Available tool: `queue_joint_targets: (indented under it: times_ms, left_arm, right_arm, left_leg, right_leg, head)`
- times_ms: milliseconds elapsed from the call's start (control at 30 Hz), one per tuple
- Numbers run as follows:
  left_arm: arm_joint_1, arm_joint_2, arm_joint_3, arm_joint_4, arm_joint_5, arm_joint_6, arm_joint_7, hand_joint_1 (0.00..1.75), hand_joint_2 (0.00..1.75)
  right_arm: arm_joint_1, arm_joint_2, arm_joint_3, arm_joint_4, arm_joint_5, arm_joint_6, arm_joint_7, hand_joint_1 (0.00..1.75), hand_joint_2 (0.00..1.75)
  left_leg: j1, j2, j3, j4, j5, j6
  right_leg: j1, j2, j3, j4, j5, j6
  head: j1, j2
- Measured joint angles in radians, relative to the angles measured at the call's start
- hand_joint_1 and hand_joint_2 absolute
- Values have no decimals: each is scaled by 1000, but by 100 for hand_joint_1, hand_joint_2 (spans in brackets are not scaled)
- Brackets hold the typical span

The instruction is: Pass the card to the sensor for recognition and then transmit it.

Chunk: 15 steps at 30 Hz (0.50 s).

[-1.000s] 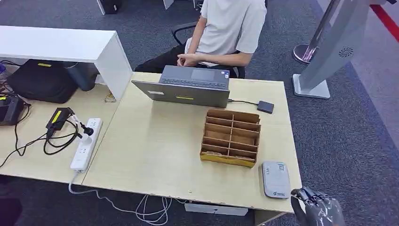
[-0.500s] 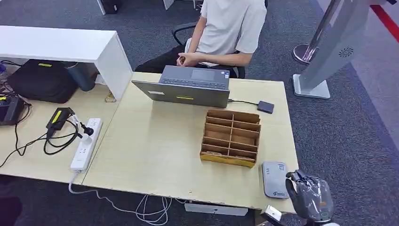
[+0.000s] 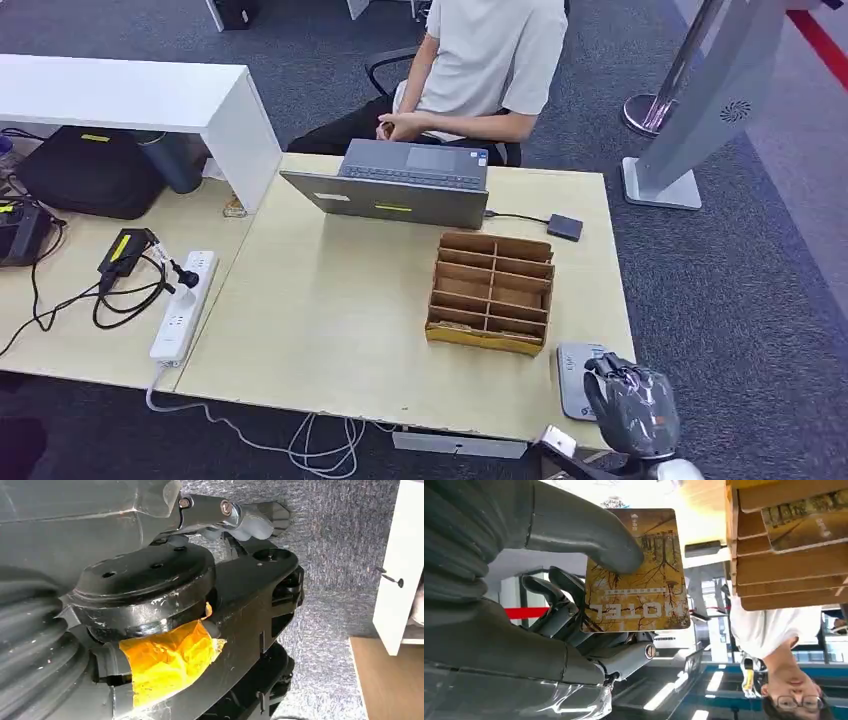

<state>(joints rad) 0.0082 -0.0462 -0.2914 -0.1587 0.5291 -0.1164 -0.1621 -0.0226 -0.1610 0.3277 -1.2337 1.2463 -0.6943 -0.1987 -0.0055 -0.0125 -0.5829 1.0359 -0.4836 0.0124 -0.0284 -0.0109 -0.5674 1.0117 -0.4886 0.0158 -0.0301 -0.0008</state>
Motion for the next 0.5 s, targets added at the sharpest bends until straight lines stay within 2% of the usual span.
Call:
queue_joint_targets:
  times_ms: [500]
  left_arm:
    - [-1,0,0,0,8,6,5,0,175]
  right_arm:
    - [42,0,27,54,41,-9,44,175,175]
  left_leg:
    - [0,1,1,0,0,0]
  right_leg:
    - [0,0,0,0,0,0]
  head:
    - [0,0]
